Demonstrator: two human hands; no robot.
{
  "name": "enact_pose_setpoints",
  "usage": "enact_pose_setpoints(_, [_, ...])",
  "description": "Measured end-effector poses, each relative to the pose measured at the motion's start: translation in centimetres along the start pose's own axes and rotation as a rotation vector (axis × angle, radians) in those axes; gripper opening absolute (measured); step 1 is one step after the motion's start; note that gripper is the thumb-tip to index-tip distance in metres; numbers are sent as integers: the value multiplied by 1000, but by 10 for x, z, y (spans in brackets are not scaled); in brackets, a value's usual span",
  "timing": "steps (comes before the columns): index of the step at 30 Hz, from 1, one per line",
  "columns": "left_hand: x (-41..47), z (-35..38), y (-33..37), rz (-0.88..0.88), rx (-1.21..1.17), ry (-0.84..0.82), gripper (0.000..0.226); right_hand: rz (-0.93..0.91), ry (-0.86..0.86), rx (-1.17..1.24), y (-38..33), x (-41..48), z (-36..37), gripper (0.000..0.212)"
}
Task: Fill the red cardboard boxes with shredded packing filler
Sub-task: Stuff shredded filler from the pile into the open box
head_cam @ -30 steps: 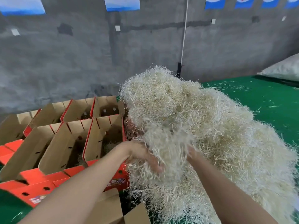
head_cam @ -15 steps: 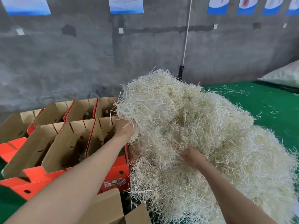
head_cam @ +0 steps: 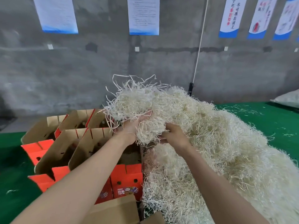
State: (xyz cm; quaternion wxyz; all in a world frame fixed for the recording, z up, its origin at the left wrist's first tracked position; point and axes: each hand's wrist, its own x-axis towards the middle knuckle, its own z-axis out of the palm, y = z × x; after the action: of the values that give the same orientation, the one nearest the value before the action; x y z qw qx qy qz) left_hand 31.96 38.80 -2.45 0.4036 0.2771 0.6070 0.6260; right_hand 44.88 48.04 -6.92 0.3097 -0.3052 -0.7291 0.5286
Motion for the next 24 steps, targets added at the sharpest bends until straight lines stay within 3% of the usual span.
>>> enact_pose_setpoints(2, [-9, -13, 9, 42, -300, -76, 30, 8, 113, 116, -5, 5, 15, 18])
enact_pose_setpoints(4, [-20, -32, 15, 89, -415, -87, 23, -51, 146, -250, -8, 7, 24, 6])
enact_pose_setpoints(6, [-30, -56, 18, 131, -505, -131, 23, -56, 63, -607, -6, 6, 32, 17])
enact_pose_setpoints(7, [-31, -66, 17, 134, -505, -144, 28, -25, 19, -633, -8, 2, 37, 31])
enact_pose_setpoints(8, [-33, -75, 14, 135, -486, -140, 28, -18, 4, -578, -11, 0, 43, 44])
enact_pose_setpoints(10, [-42, -95, 9, 93, -421, -81, 19, -113, -7, -416, -26, -8, 58, 51])
enact_pose_setpoints(12, [-47, -114, -1, 68, -398, -56, 20, -172, -82, -131, -47, -17, 76, 42])
enact_pose_setpoints(15, [-58, -142, -18, 26, -319, -79, 43, -40, -287, 474, -80, -36, 99, 24])
enact_pose_setpoints(17, [-72, -162, -24, 17, -293, -72, 51, -13, -451, 473, -94, -51, 110, 35])
enact_pose_setpoints(18, [-80, -172, -25, 34, -270, -43, 44, -20, -512, 404, -96, -56, 116, 46])
enact_pose_setpoints(20, [-96, -193, -24, 118, -289, -33, 17, -17, -574, 282, -95, -65, 130, 47])
enact_pose_setpoints(22, [-112, -210, -22, 166, -308, -114, 50, 67, -547, 170, -86, -70, 144, 52])
enact_pose_setpoints(24, [-120, -221, -20, 190, -311, -131, 52, 187, -606, 91, -69, -73, 157, 71])
